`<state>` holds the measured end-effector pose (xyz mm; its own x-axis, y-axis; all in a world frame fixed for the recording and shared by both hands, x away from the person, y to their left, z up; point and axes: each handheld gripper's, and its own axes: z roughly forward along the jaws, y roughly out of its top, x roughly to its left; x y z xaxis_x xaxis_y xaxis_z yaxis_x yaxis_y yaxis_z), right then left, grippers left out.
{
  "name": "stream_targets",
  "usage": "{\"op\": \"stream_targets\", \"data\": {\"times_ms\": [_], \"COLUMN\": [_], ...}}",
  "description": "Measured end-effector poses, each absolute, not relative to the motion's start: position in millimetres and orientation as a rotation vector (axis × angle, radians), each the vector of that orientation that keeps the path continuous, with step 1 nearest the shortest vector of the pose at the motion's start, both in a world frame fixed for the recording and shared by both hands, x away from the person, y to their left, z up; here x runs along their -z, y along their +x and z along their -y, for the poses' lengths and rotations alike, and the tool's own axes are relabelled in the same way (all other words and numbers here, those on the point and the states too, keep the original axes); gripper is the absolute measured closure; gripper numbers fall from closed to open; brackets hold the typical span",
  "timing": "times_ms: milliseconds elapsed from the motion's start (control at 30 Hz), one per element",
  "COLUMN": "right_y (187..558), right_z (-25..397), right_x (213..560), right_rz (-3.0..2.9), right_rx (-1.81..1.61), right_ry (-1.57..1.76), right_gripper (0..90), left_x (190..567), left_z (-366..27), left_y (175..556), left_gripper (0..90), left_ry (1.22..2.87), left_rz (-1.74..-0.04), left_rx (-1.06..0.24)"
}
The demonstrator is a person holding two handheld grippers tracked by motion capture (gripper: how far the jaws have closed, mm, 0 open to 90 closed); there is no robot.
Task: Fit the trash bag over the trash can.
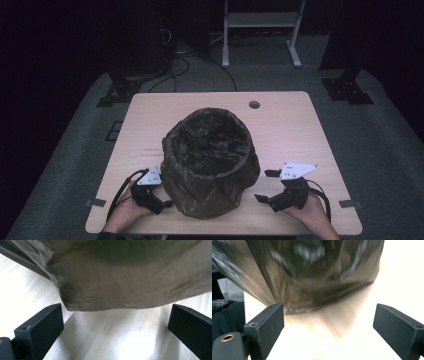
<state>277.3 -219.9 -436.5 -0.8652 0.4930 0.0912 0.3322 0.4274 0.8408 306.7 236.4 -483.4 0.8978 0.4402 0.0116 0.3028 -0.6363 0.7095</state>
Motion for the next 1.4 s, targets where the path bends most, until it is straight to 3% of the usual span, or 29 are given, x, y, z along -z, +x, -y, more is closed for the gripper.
{"op": "stream_targets", "data": {"times_ms": [800, 1400], "right_y": [288, 290], "right_z": [193, 188], "right_x": [481, 487], "right_rz": [-2.594, -2.604], "right_rx": [-1.176, -1.119], "right_ry": [0.723, 0.737], "right_gripper": [8.7, 8.3], "left_x": [483, 483], "left_z": [-236, -236], "left_y": [307, 307], "left_gripper": [0.0, 0.0], "left_ry": [2.306, 2.305], "left_rz": [-0.529, -0.529], "left_rx": [-0.236, -0.236]}}
